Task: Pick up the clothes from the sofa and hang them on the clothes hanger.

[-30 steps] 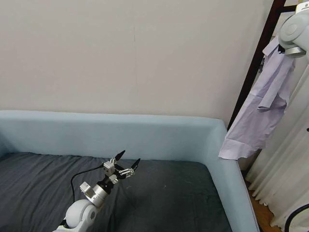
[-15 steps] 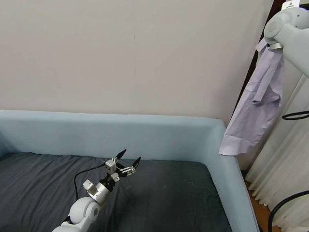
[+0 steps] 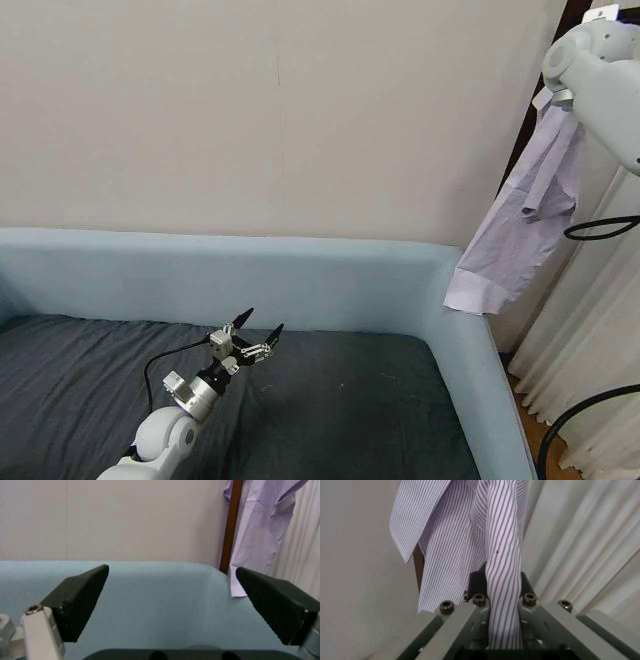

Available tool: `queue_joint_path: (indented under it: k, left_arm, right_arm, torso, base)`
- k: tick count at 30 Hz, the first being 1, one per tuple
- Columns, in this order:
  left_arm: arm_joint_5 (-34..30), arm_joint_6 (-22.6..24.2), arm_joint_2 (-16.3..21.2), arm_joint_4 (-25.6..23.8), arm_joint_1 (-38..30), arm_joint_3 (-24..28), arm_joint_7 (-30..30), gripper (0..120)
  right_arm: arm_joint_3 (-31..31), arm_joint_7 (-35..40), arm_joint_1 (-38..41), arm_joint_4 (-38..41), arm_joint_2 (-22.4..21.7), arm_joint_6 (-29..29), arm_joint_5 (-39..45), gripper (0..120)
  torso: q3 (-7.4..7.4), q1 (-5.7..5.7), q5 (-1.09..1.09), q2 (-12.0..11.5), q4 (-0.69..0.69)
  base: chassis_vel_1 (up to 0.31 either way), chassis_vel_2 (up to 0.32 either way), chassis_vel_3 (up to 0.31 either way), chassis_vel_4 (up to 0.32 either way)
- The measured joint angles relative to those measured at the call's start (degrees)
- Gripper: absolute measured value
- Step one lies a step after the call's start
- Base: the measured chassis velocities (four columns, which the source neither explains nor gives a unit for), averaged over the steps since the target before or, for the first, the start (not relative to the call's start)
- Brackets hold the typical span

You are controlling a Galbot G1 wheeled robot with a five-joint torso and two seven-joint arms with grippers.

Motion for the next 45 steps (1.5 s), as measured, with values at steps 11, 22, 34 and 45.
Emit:
queue_joint_path:
  k: [11, 22, 34, 45]
  left_arm:
    - [-0.64, -1.1, 0.6, 1.17, -0.36, 0.3, 0.85, 100]
    - [-0.63, -1.18, 0.1, 1.72, -1.03, 1.33, 0.9, 100]
    - [0.35, -1.52, -2.01, 1.16, 1.37, 0.93, 0.77, 100]
    - [2.64, -1.54, -10.38, -10.94, 14.0, -6.6, -7.15, 100]
  right_arm:
    - [0.7, 0.51, -0.74, -1.15, -0.32, 0.23, -0.2, 1]
    - [0.08, 0.54, -1.05, 3.3, -2.33, 0.61, -0.33, 15]
    - [15.05, 2.45, -19.81, 48.43, -22.85, 8.63, -0.85, 61]
    - [37.77, -25.86, -68.89, 69.0, -31.52, 40.97, -28.47, 99]
  torso:
    - [0.0, 0.0, 0.01, 0.0, 0.01]
    - [0.0, 0.0, 0.01, 0.0, -0.01]
    - [-0.01, -0.01, 0.01, 0.01, 0.01]
    - [-0.01, -0.02, 0.0, 0.02, 0.06]
  base:
    - [0.0, 0.0, 0.0, 0.0]
    - [0.0, 0.0, 0.0, 0.0]
    - [0.0, 0.0, 0.0, 0.0]
    - [0.0, 0.0, 0.0, 0.0]
